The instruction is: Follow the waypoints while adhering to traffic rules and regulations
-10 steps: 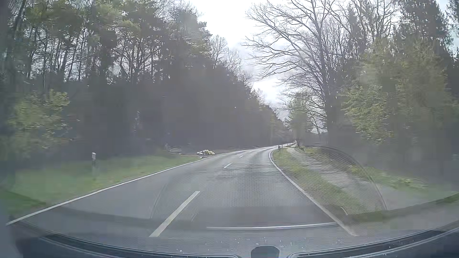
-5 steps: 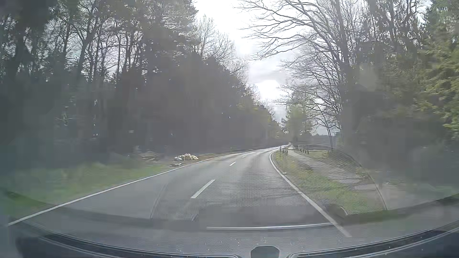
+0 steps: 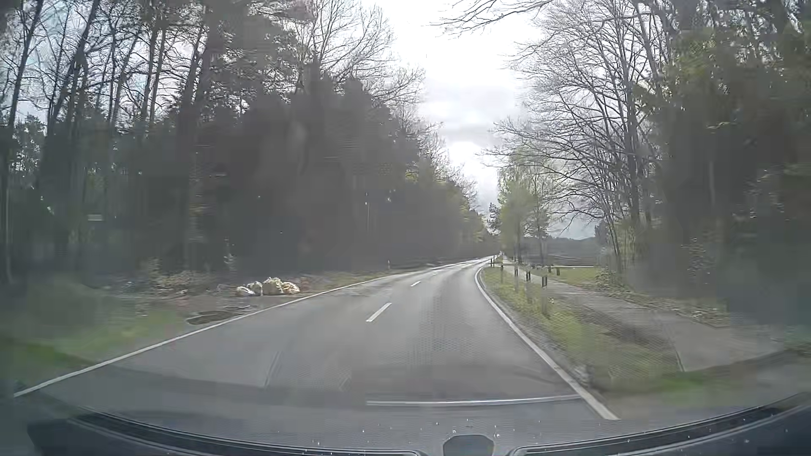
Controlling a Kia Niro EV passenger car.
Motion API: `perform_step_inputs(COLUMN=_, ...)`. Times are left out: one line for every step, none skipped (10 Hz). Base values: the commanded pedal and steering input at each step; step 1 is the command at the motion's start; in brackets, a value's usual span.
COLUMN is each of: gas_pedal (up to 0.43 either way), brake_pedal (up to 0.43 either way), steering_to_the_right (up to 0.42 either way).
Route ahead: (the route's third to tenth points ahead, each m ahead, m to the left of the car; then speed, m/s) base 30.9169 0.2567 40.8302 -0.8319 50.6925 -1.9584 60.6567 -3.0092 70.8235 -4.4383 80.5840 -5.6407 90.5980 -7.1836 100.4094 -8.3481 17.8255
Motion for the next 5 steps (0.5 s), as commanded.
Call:
perform_step_inputs(gas_pedal=0.177, brake_pedal=0.0, steering_to_the_right=0.015)
perform_step_inputs(gas_pedal=0.177, brake_pedal=0.0, steering_to_the_right=0.014)
perform_step_inputs(gas_pedal=0.177, brake_pedal=0.0, steering_to_the_right=0.014)
perform_step_inputs(gas_pedal=0.177, brake_pedal=0.0, steering_to_the_right=0.015)
perform_step_inputs(gas_pedal=0.157, brake_pedal=0.0, steering_to_the_right=0.016)
